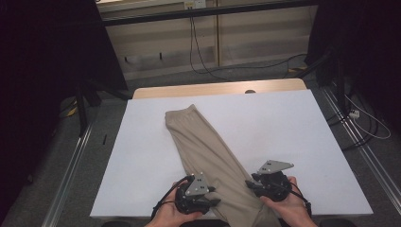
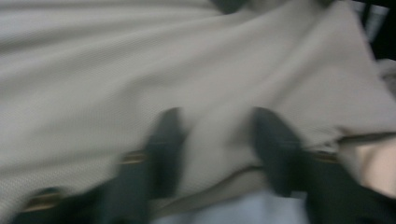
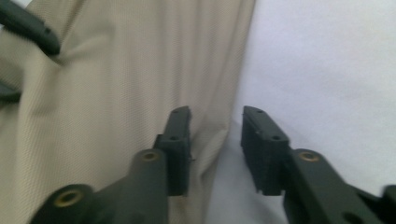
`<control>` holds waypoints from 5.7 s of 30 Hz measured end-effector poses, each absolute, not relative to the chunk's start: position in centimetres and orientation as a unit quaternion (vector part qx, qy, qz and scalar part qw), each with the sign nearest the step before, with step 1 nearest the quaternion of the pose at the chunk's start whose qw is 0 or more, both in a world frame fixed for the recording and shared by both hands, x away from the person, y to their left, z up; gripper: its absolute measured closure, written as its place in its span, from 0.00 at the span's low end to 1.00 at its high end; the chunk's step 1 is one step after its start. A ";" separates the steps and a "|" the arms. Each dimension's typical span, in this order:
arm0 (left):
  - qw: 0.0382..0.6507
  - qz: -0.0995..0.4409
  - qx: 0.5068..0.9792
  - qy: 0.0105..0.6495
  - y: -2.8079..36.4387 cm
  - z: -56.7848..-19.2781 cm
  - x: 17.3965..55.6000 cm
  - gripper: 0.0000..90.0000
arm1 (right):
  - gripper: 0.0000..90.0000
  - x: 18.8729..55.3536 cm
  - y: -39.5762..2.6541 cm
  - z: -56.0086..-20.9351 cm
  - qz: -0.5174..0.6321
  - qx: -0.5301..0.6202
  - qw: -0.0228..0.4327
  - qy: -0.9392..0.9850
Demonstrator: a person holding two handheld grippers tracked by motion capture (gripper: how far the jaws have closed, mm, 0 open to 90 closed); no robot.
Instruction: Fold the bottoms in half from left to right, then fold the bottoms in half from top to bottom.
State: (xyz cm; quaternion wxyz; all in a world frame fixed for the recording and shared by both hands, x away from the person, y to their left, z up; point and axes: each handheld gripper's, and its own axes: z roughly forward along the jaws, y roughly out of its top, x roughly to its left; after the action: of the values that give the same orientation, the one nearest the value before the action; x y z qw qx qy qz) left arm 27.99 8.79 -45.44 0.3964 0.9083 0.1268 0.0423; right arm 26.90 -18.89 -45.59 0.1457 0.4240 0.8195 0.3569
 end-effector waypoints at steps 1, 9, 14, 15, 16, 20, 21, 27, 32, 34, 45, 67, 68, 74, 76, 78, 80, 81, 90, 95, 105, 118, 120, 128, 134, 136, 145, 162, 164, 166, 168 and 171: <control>0.395 0.035 0.910 0.123 8.9 -45.4 28.0 0.87 | 0.83 26.8 -19.0 -45.5 0.357 0.426 0.139 0.820; 0.390 0.017 0.913 0.117 9.3 -45.2 28.2 0.98 | 0.99 25.3 -19.2 -45.5 0.365 0.435 0.119 0.815; 0.393 0.006 0.912 0.115 10.0 -45.2 28.1 0.98 | 0.99 23.4 -19.5 -45.5 0.376 0.435 0.096 0.813; 0.393 0.005 0.912 0.114 10.0 -45.2 28.1 0.98 | 0.99 22.9 -19.5 -45.5 0.376 0.433 0.094 0.813; 0.393 0.005 0.912 0.114 10.0 -45.2 28.1 0.98 | 0.99 22.9 -19.5 -45.5 0.376 0.433 0.094 0.813; 0.394 -0.020 0.913 0.107 10.3 -45.1 28.0 0.98 | 0.99 20.9 -19.4 -45.5 0.391 0.440 0.071 0.805; 0.394 -0.020 0.913 0.107 10.3 -45.1 28.0 0.98 | 0.99 20.9 -19.4 -45.5 0.391 0.440 0.071 0.805; 0.383 -0.035 0.917 0.106 11.9 -44.7 26.5 0.98 | 0.99 20.0 -18.2 -45.5 0.395 0.429 0.058 0.810; 0.387 -0.035 0.913 0.124 13.7 -44.4 25.3 0.98 | 0.99 19.9 -16.7 -45.6 0.401 0.407 0.046 0.820; 0.395 -0.038 0.909 0.129 14.5 -44.5 24.8 0.98 | 0.99 19.8 -16.0 -45.6 0.402 0.397 0.039 0.824; 0.432 -0.005 0.879 0.200 15.1 -44.2 26.6 0.52 | 0.53 21.4 -16.9 -45.0 0.424 0.397 0.085 0.810; 0.466 0.127 0.812 0.327 17.1 -43.0 37.7 0.15 | 0.37 34.3 -15.7 -42.8 0.446 0.394 0.143 0.791; 0.459 0.124 0.817 0.328 17.1 -43.0 38.6 0.15 | 0.41 35.8 -15.2 -42.6 0.450 0.393 0.141 0.790; 0.461 0.160 0.791 0.371 16.9 -43.6 43.6 0.17 | 0.45 39.6 -13.7 -42.6 0.447 0.393 0.147 0.790; 0.455 0.177 0.784 0.382 16.9 -43.9 45.6 0.19 | 0.47 41.8 -12.4 -42.7 0.437 0.395 0.148 0.795; 0.439 0.180 0.791 0.386 16.7 -43.8 46.7 0.23 | 0.48 43.3 -11.5 -42.7 0.436 0.398 0.153 0.793; 0.439 0.185 0.790 0.386 16.5 -43.8 47.2 0.24 | 0.48 44.1 -11.1 -42.6 0.435 0.402 0.156 0.791; 0.435 0.183 0.791 0.390 16.4 -43.8 47.7 0.28 | 0.50 45.0 -10.8 -42.6 0.432 0.403 0.162 0.790; 0.395 0.175 0.803 0.410 15.2 -44.9 51.2 0.48 | 0.74 51.9 -9.8 -44.4 0.391 0.450 0.169 0.785; 0.407 0.150 0.791 0.431 16.1 -45.5 52.3 0.57 | 0.88 53.0 -9.8 -45.2 0.390 0.457 0.156 0.784; 0.408 0.132 0.790 0.439 16.4 -46.1 53.0 0.73 | 0.74 54.7 -9.1 -44.4 0.403 0.458 0.160 0.776; 0.431 0.106 0.771 0.457 17.4 -46.4 53.5 0.56 | 0.79 55.9 -9.2 -46.4 0.424 0.465 0.090 0.772; 0.438 0.098 0.766 0.461 17.5 -46.4 53.8 0.57 | 0.87 55.9 -9.3 -46.3 0.424 0.464 0.081 0.773; 0.449 0.060 0.764 0.460 17.2 -46.6 54.5 0.73 | 0.92 55.1 -8.9 -45.6 0.405 0.460 0.102 0.783; 0.446 0.057 0.778 0.440 16.7 -45.9 54.2 0.86 | 0.92 54.7 -9.5 -44.9 0.414 0.460 0.104 0.779; 0.456 0.066 0.772 0.437 16.5 -45.5 54.1 0.87 | 0.92 54.4 -9.8 -44.4 0.423 0.458 0.110 0.774; 0.493 0.094 0.756 0.421 14.7 -41.7 54.7 0.88 | 0.92 53.6 -12.0 -40.2 0.474 0.457 0.139 0.740; 0.512 0.138 0.755 0.386 10.7 -36.0 57.3 0.87 | 0.92 54.7 -15.8 -35.2 0.503 0.481 0.177 0.696; 0.515 0.141 0.753 0.384 10.7 -35.6 57.4 0.87 | 0.92 54.8 -15.9 -34.2 0.509 0.476 0.181 0.694; 0.528 0.144 0.746 0.379 10.6 -34.3 57.6 0.87 | 0.92 54.8 -16.0 -33.0 0.512 0.469 0.191 0.694; 0.530 0.147 0.744 0.378 10.6 -33.8 57.6 0.87 | 0.92 54.9 -16.1 -31.8 0.511 0.465 0.197 0.695; 0.541 0.155 0.738 0.373 10.5 -32.3 57.8 0.87 | 0.92 55.0 -16.1 -29.9 0.516 0.459 0.209 0.693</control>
State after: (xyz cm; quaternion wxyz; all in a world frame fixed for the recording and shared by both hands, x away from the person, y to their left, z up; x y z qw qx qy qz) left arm 57.82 10.53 -32.26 0.5407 0.7380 0.3726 0.1554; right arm 55.00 -16.09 -29.89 0.2088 0.4588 0.6928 0.5157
